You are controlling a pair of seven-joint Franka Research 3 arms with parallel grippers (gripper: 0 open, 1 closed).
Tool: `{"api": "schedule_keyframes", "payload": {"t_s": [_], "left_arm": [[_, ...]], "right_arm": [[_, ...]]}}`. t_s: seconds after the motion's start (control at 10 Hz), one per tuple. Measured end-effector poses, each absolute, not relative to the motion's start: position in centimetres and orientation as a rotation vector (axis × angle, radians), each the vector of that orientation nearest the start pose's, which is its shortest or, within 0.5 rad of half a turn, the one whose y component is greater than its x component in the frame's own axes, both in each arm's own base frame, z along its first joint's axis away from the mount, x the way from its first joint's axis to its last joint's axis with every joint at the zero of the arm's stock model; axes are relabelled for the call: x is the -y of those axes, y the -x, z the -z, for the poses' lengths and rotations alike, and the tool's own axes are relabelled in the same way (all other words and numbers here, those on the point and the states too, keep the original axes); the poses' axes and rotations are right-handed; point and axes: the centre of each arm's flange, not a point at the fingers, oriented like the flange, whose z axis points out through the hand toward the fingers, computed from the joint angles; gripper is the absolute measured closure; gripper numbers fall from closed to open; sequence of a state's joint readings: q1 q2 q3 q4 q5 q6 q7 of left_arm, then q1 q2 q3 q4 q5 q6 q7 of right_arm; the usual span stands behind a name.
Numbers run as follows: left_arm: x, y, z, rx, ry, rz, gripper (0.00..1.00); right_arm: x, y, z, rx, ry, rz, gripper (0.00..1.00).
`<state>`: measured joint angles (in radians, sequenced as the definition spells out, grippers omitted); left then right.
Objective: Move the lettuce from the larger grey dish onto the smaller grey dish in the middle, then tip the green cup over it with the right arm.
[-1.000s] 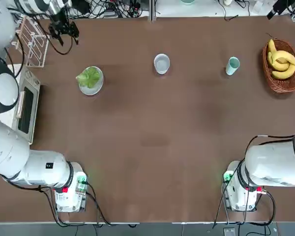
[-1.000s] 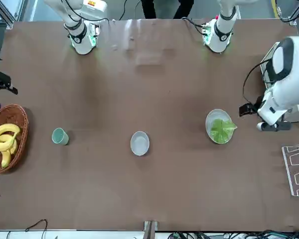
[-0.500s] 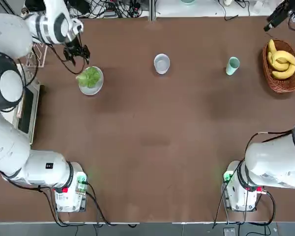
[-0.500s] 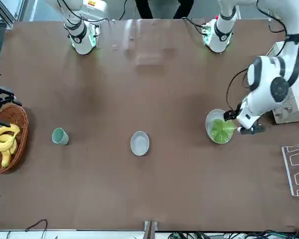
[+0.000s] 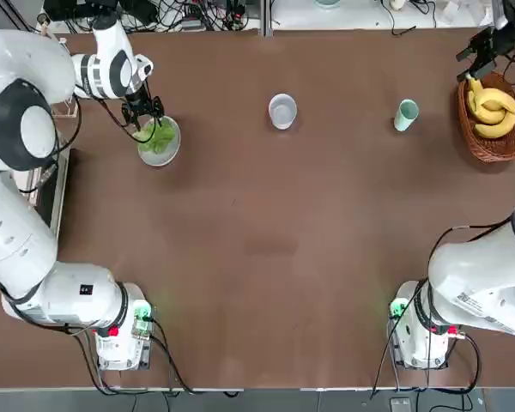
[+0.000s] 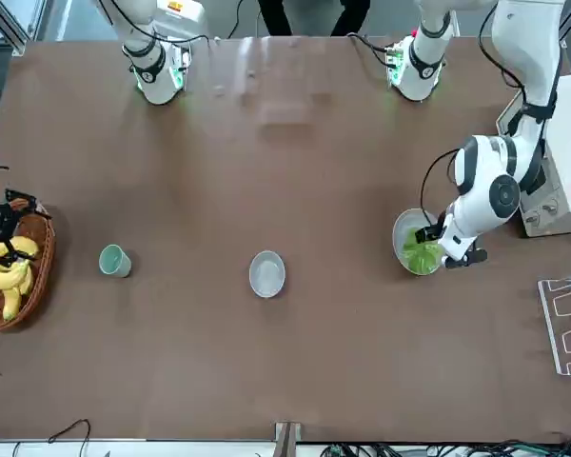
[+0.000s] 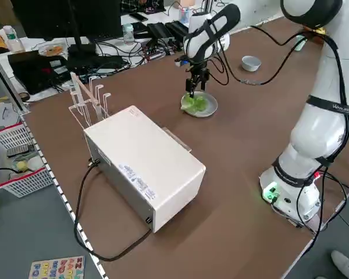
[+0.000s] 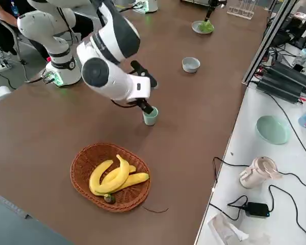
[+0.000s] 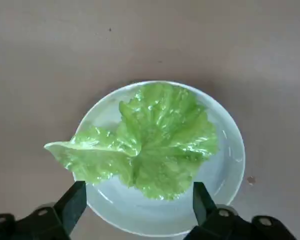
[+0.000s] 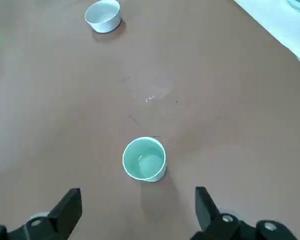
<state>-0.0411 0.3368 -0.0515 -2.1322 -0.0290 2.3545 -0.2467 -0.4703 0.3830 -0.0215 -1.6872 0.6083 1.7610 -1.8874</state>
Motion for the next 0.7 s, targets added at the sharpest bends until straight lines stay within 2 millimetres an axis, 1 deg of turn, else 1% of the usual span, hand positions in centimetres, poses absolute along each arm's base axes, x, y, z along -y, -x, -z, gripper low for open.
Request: {"api": "schedule_keyframes", "payload": {"t_s": [0.1,0.2,0.5,0.6,0.7], "left_arm": [[5.0,-56.3,-23.1,0.315,3.136,-0.187,0.08],[4.8,-56.9,-22.3,0.342,3.133,-0.189,0.19],[5.0,-57.9,-20.1,0.373,3.127,-0.208,0.24],[4.9,-58.0,-19.8,0.376,3.126,-0.212,0.24],[4.8,-58.0,-19.8,0.378,3.125,-0.214,0.28]], "right_arm": [[25.5,-58.1,-35.3,1.47,2.122,0.586,0.0],[25.7,-58.1,-33.9,1.487,2.08,0.614,0.0],[26.9,-57.6,-29.6,1.539,1.963,0.697,0.0],[27.3,-57.5,-27.8,1.56,1.937,0.714,0.0],[27.7,-57.6,-26.2,1.582,1.925,0.731,0.0]]}}
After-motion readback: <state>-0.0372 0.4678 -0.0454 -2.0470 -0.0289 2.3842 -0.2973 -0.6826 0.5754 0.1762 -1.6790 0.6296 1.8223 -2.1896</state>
